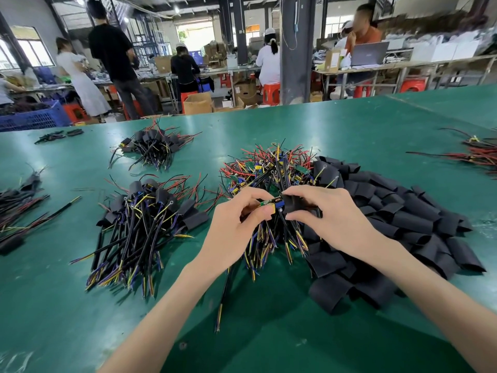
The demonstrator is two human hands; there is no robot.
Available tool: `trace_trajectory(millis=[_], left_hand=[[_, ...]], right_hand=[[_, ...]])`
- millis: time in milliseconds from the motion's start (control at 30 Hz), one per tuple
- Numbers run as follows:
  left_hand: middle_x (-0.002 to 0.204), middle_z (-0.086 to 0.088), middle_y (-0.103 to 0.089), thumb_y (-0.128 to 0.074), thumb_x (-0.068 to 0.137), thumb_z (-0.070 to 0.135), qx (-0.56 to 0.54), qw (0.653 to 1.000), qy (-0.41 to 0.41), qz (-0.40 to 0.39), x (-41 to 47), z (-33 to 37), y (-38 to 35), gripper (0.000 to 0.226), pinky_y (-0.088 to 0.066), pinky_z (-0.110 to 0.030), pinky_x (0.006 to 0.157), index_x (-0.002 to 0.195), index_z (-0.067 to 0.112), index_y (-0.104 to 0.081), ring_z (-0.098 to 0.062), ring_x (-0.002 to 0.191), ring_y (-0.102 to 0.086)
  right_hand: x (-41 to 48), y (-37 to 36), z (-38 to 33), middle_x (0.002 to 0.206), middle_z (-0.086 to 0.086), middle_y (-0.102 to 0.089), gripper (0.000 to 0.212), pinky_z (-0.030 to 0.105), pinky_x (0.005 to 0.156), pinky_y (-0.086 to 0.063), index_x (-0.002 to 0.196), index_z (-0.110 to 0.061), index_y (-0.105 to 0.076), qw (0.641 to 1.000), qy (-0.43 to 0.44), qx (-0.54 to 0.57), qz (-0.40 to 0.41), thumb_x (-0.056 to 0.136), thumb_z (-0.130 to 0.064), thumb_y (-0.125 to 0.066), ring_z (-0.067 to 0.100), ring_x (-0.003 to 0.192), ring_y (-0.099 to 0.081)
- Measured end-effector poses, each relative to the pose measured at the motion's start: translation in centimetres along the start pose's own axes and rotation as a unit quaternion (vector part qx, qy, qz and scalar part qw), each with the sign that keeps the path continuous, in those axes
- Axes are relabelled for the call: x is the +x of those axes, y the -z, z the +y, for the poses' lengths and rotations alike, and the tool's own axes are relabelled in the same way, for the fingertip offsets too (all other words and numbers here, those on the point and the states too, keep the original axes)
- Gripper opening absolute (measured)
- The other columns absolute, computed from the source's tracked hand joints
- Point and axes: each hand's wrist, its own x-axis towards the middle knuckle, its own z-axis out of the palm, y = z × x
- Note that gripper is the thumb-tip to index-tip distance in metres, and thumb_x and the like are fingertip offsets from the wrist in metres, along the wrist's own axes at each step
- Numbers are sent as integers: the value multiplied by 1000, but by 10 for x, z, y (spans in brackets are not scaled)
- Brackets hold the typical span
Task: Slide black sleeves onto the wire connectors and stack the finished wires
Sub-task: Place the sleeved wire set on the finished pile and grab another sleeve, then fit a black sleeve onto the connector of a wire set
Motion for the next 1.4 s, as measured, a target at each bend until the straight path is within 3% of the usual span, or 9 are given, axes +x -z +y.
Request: trace_trajectory(millis=[167,267,433,567,700,867,1033,1267,1400], left_hand=[[71,9,-65,-64,88,15,15,1000,8,-22,1,-3,4,17,-39,-13,62,92,31,-63,-1,63,-56],[66,3,-58,-66,87,16,35,999,14,-34,2,-6,4,16,-32,-20,57,90,32,-64,-17,60,-45],[64,7,-61,-67,86,17,48,998,14,-47,2,-7,3,12,-33,-19,57,90,28,-63,-17,59,-47],[65,8,-69,-68,86,17,34,998,34,-36,2,-5,0,14,-37,-10,62,93,18,-56,-2,60,-53],[66,1,-70,-68,85,15,-20,996,76,-37,2,-2,-1,13,-40,-13,64,85,16,-55,-4,61,-54],[67,5,-70,-66,87,17,-23,992,107,-69,2,-2,-2,19,-38,-16,61,83,18,-48,-6,60,-50],[78,-2,-64,-60,86,-5,-84,987,132,-40,6,-4,6,22,-44,-22,58,84,12,-47,-15,55,-51],[68,3,-67,-66,82,-6,-129,981,143,-20,5,-10,7,25,-49,-22,60,83,10,-46,-16,52,-56],[69,1,-68,-67,81,-6,-139,981,134,-14,4,-12,3,24,-48,-22,61,86,8,-49,-15,52,-57]], right_hand=[[1,2,2,90,-18,-63,33,22,80,-47,109,-17,-66,1000,10,22,-8,78,-22,-76,-4,79,-57],[0,1,5,74,-30,-58,32,21,72,-47,106,-18,-68,999,7,40,-19,76,-19,-78,-5,69,-54],[-2,-1,5,85,-7,-70,33,26,77,-51,104,-18,-68,997,-1,69,-24,74,-17,-79,3,71,-59],[-4,-6,-3,98,-3,-68,33,15,82,-43,105,-11,-67,998,53,10,-6,74,-14,-79,2,86,-57],[-7,-8,-7,103,4,-66,32,22,85,-43,108,-4,-65,996,85,-24,0,78,-10,-75,15,91,-60],[-8,-9,-6,105,7,-65,29,28,86,-44,109,-3,-63,993,108,-52,-4,81,-9,-72,23,93,-62],[-6,-8,-4,105,4,-65,28,30,84,-44,107,-5,-64,996,82,-37,-8,81,-10,-72,22,93,-63],[-7,-13,0,110,9,-61,32,27,93,-43,109,-3,-65,993,101,-52,7,79,-8,-74,20,100,-59],[-9,-19,-1,106,8,-61,32,27,88,-44,110,-3,-65,992,114,-54,4,79,-9,-74,20,95,-59]])
